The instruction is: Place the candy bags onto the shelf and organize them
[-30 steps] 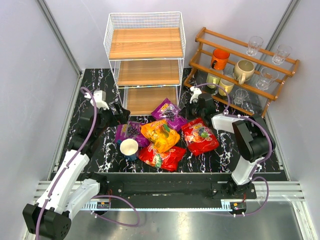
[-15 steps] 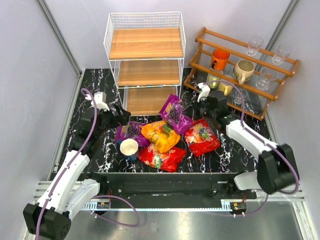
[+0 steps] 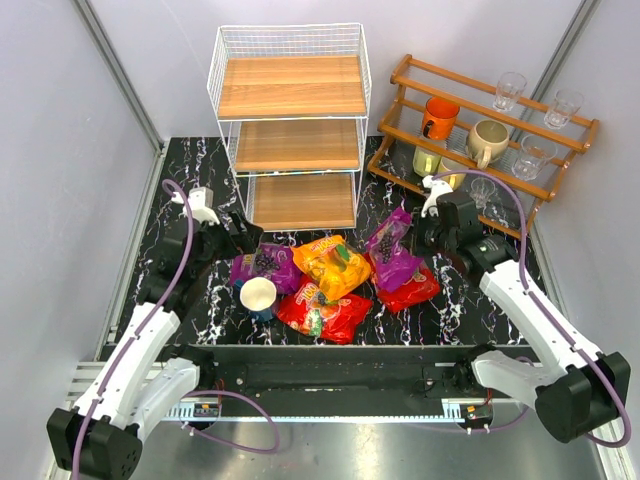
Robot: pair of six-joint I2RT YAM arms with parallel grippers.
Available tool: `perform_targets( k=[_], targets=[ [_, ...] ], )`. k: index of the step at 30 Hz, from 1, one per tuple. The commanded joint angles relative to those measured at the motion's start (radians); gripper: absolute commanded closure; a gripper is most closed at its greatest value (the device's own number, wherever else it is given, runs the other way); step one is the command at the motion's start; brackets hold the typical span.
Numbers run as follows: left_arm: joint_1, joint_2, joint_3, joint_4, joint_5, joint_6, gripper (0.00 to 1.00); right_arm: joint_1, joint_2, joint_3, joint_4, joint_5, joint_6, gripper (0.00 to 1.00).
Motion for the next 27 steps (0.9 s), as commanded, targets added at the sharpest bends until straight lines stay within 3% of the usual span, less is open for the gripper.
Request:
perform_targets(
  k=[1,6,14,18,21,24,25,27],
  targets=[
    [-0.002,-0.026,-0.004,0.04,0.026,-0.019,0.01,0.048,-0.016,0.123,-0.107,0.244,-0.031,1.0],
    [-0.002,-0.037,-0.007,0.032,0.032,-0.024,0.01,0.137,0.017,0.135,-0.139,0.407,-0.044,1.0],
    [-0.002,-0.077,-0.029,0.009,0.019,-0.029,0.01,0.46,0.213,0.155,-0.096,0.598,-0.068,1.0],
    [-0.002,-0.1,-0.041,-0.012,0.005,-0.029,0.01,0.589,0.294,0.161,-0.021,0.618,-0.024,1.0],
    [-0.002,-0.115,-0.047,-0.021,-0.007,-0.024,0.01,0.635,0.316,0.163,0.071,0.541,0.023,0.88],
    [-0.004,-0.124,-0.055,-0.029,-0.014,-0.024,0.01,0.648,0.304,0.158,0.183,0.318,0.034,0.66],
    [-0.002,-0.124,-0.056,-0.029,-0.015,-0.026,0.01,0.648,0.293,0.151,0.265,0.191,0.034,0.53],
    [-0.002,-0.126,-0.058,-0.031,-0.017,-0.027,0.01,0.648,0.218,0.106,0.348,0.109,0.044,0.41]
  ],
)
